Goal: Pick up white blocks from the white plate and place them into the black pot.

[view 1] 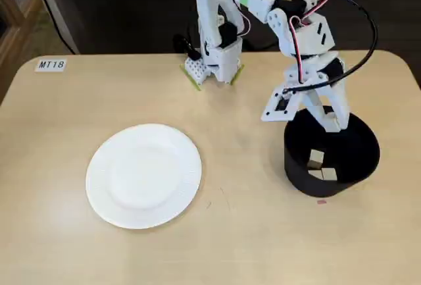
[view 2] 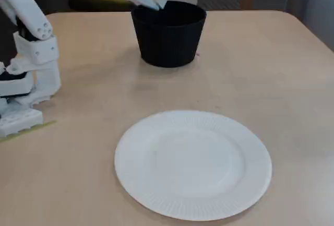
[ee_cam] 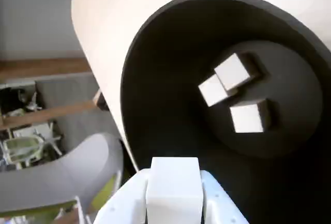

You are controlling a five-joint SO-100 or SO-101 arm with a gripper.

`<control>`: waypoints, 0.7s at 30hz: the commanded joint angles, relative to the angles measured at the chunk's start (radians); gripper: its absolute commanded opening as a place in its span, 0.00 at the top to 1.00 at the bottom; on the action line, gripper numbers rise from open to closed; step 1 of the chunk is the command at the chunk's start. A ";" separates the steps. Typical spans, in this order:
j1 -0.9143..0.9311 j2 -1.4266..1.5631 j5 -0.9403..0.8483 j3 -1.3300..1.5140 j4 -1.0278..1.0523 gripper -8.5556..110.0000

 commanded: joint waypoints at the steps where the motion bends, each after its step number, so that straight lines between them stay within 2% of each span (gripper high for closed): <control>1: -0.006 0.041 -0.032 -0.002 -0.011 0.63; 4: 0.006 0.046 -0.041 -0.002 -0.011 0.58; 7: 0.025 0.060 -0.035 -0.003 -0.012 0.65; 8: 0.029 0.067 -0.035 -0.005 -0.012 0.70; 11: 0.054 0.084 -0.011 -0.014 -0.012 0.95; 16: 0.183 0.204 -0.018 -0.092 -0.014 0.95; 21: 0.431 0.354 0.074 -0.219 -0.011 0.95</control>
